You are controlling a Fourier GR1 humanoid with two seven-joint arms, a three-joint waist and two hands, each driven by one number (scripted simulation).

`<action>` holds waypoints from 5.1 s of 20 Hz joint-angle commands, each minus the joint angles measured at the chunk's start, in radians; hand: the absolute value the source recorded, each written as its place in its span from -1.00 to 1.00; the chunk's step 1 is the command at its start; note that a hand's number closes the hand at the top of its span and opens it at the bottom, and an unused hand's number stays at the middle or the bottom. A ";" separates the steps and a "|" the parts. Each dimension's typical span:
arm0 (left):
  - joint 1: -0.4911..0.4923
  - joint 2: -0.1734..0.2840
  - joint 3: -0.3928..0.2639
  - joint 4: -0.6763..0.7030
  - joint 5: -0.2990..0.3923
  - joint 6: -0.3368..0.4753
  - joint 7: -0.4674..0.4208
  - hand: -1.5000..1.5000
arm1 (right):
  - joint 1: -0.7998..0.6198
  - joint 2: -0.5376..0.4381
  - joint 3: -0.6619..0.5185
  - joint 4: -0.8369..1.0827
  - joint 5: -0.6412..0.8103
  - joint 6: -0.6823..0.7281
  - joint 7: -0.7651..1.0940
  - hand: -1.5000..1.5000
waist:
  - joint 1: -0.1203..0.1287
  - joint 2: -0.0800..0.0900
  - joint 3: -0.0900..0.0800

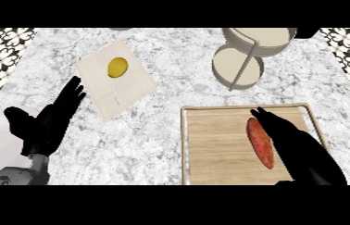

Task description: Pick the sweet potato from the tray and place it in the tiered basket

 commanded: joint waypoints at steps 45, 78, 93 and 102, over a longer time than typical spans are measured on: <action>-0.010 -0.138 0.140 -0.016 -0.128 -0.150 0.054 0.00 | -0.110 -0.210 -0.491 0.982 0.314 -0.195 -1.159 1.00 | 0.038 0.029 0.013; 0.007 -0.173 0.170 0.005 -0.184 -0.174 0.054 0.00 | -0.726 0.057 -0.637 1.074 -0.039 0.093 -1.202 1.00 | -0.002 -0.002 0.000; 0.040 -0.225 0.184 -0.031 -0.225 -0.176 0.054 0.00 | -0.771 0.163 -0.603 1.134 0.058 0.100 -1.072 1.00 | 0.005 0.002 0.001; 0.023 -0.227 0.193 -0.058 -0.235 -0.182 0.081 0.00 | -0.765 0.286 -0.553 1.231 0.214 -0.144 -1.126 1.00 | 0.016 0.005 0.001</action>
